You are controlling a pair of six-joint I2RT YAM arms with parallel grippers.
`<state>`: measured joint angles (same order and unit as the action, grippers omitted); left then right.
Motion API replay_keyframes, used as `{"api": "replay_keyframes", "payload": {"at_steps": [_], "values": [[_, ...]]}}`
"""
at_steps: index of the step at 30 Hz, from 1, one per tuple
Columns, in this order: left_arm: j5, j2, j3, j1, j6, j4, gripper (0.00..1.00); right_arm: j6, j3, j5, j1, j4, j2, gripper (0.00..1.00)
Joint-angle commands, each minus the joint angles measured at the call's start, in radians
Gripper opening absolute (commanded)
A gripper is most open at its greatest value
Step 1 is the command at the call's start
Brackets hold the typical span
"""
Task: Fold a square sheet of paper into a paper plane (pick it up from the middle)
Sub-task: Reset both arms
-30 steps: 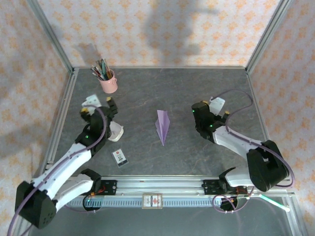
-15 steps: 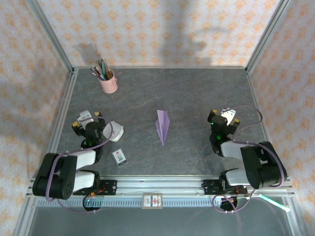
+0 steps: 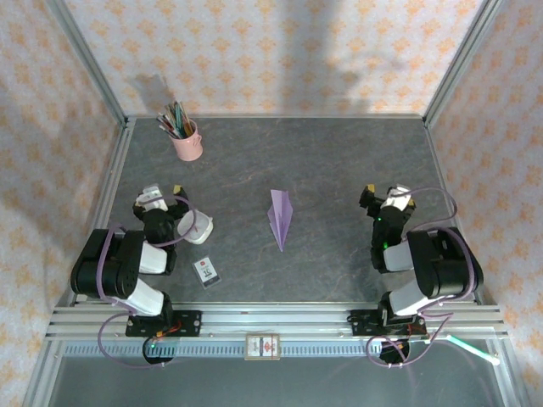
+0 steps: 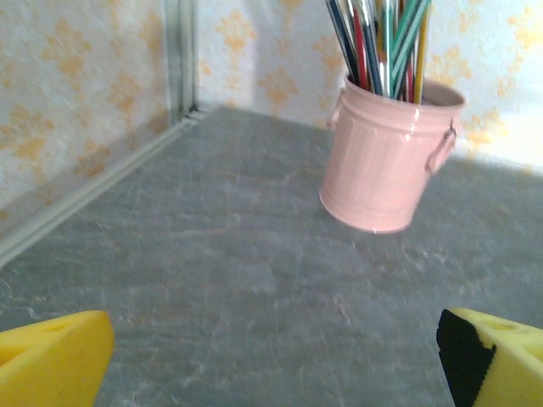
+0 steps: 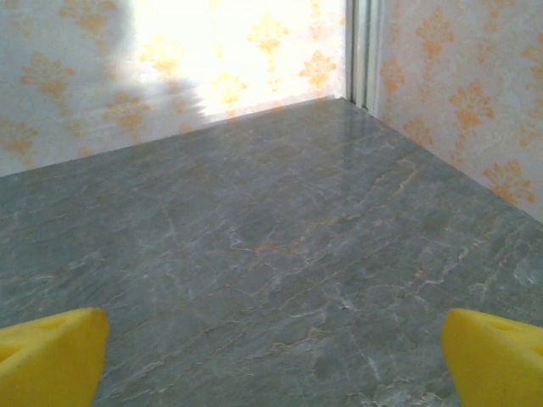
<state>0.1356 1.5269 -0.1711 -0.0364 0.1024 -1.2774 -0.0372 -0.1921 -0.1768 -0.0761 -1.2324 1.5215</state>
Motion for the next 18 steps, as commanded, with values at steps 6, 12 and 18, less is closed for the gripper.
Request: {"api": "replay_keyframes", "payload": {"at_steps": [6,12,18], "values": [[0.000,0.009,-0.003,0.016,-0.026,-0.132,0.99,0.015,-0.024,0.045,0.012,-0.036,0.000,1.00],[0.001,0.000,-0.016,0.018,-0.027,-0.081,0.99,0.016,-0.028,0.045,0.012,-0.021,-0.003,1.00],[0.001,0.005,-0.013,0.019,-0.030,-0.095,0.99,0.017,-0.031,0.050,0.013,-0.019,-0.001,1.00]]}}
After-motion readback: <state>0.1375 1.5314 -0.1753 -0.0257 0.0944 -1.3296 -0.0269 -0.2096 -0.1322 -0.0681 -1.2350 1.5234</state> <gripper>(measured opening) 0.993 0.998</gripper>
